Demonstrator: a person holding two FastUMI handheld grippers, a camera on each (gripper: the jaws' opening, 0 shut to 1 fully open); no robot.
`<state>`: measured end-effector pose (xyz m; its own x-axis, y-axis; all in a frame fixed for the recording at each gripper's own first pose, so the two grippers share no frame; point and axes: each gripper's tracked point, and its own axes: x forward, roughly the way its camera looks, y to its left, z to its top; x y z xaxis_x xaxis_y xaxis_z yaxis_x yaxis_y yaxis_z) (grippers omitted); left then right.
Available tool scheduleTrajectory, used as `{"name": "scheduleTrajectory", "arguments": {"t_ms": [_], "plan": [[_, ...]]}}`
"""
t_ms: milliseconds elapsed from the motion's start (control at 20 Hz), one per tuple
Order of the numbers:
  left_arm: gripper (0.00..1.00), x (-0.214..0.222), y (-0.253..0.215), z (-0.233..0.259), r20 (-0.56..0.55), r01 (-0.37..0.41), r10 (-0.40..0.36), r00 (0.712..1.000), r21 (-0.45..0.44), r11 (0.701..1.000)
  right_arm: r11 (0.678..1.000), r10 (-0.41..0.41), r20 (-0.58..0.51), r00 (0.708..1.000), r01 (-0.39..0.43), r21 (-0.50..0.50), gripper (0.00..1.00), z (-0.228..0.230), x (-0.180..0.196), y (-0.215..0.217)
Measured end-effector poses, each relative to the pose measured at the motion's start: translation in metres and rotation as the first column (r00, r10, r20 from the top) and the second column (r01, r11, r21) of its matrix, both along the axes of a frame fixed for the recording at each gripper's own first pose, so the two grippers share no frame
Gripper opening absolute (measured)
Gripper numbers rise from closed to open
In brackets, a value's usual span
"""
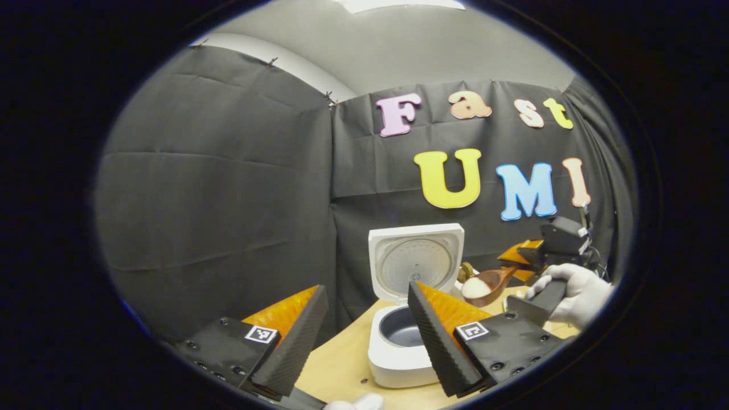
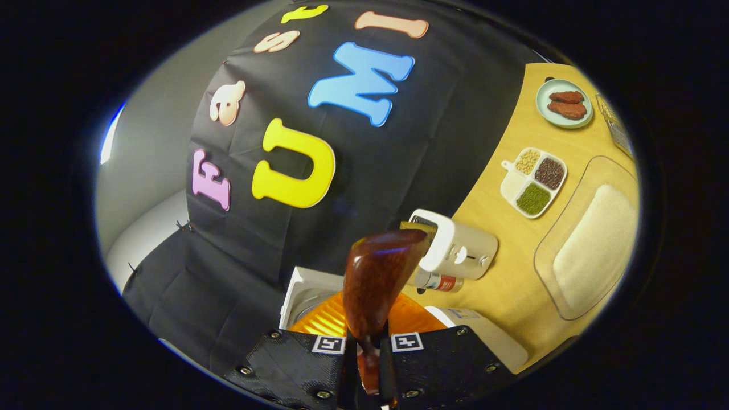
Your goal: Close the left gripper, press the button to open the rice cooker; take a wooden spoon from the chopstick holder with the right hand, scoop a spoonful of rice and pour it into the rice cooker, then put the wooden spoon back into the chopstick holder.
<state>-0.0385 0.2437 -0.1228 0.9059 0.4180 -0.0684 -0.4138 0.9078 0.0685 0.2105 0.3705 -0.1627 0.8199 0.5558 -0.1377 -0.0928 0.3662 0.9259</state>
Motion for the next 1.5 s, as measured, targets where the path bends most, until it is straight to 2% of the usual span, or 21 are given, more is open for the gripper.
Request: {"name": "scheduleTrajectory", "arguments": {"t_ms": [200, 450, 600, 700, 800, 950, 1050, 1150, 1250, 1350, 1400, 1450, 1500], "plan": [[1.00, -0.008, 0.008, -0.003, -0.010, -0.025, 0.025, 1.000, -0.002, 1.000, 0.998, 0.054, -0.025, 0.998, -0.055, -0.040, 0.15, -0.024, -0.006, 0.050], [1.00, -0.009, 0.012, -0.003, -0.011, -0.056, 0.056, 0.998, 0.006, 0.998, 0.983, 0.091, 0.034, 0.995, -0.084, -0.166, 0.15, -0.038, -0.009, 0.076], [1.00, -0.011, 0.014, -0.006, -0.015, -0.070, 0.071, 0.997, 0.012, 0.997, 0.951, 0.098, 0.102, 0.990, -0.063, -0.303, 0.15, -0.046, -0.006, 0.079], [1.00, -0.011, 0.016, -0.008, -0.019, -0.079, 0.079, 0.997, 0.014, 0.997, 0.918, 0.109, 0.143, 0.984, -0.045, -0.393, 0.15, -0.050, -0.006, 0.081], [1.00, -0.011, 0.021, -0.010, -0.025, -0.087, 0.087, 0.996, 0.015, 0.996, 0.863, 0.150, 0.212, 0.966, -0.022, -0.506, 0.15, -0.052, -0.007, 0.084], [1.00, -0.013, 0.026, -0.017, -0.030, -0.094, 0.094, 0.995, 0.016, 0.995, 0.771, 0.237, 0.340, 0.910, 0.037, -0.635, 0.15, -0.034, -0.016, 0.103], [1.00, -0.018, 0.026, -0.018, -0.032, -0.098, 0.098, 0.995, 0.016, 0.995, 0.686, 0.319, 0.403, 0.858, 0.085, -0.723, 0.15, -0.029, -0.023, 0.116], [1.00, -0.026, 0.029, -0.019, -0.027, -0.107, 0.107, 0.994, 0.020, 0.994, 0.589, 0.404, 0.457, 0.792, 0.157, -0.793, 0.15, -0.024, -0.028, 0.129], [1.00, -0.027, 0.032, -0.020, -0.027, -0.112, 0.112, 0.993, 0.015, 0.994, 0.510, 0.484, 0.488, 0.726, 0.219, -0.832, 0.14, -0.022, -0.036, 0.139], [1.00, -0.027, 0.033, -0.020, -0.027, -0.118, 0.119, 0.993, 0.014, 0.993, 0.445, 0.552, 0.496, 0.671, 0.265, -0.855, 0.15, -0.024, -0.042, 0.147], [0.98, -0.027, 0.034, -0.020, -0.027, -0.121, 0.121, 0.992, 0.015, 0.993, 0.412, 0.581, 0.497, 0.644, 0.294, -0.862, 0.19, -0.024, -0.044, 0.151], [1.00, -0.026, 0.034, -0.020, -0.028, -0.121, 0.121, 0.992, 0.014, 0.993, 0.389, 0.607, 0.499, 0.619, 0.317, -0.865, 0.14, -0.022, -0.045, 0.155], [0.95, -0.026, 0.034, -0.021, -0.028, -0.120, 0.120, 0.992, 0.012, 0.993, 0.368, 0.628, 0.493, 0.602, 0.329, -0.870, 0.15, -0.025, -0.048, 0.156]]}}
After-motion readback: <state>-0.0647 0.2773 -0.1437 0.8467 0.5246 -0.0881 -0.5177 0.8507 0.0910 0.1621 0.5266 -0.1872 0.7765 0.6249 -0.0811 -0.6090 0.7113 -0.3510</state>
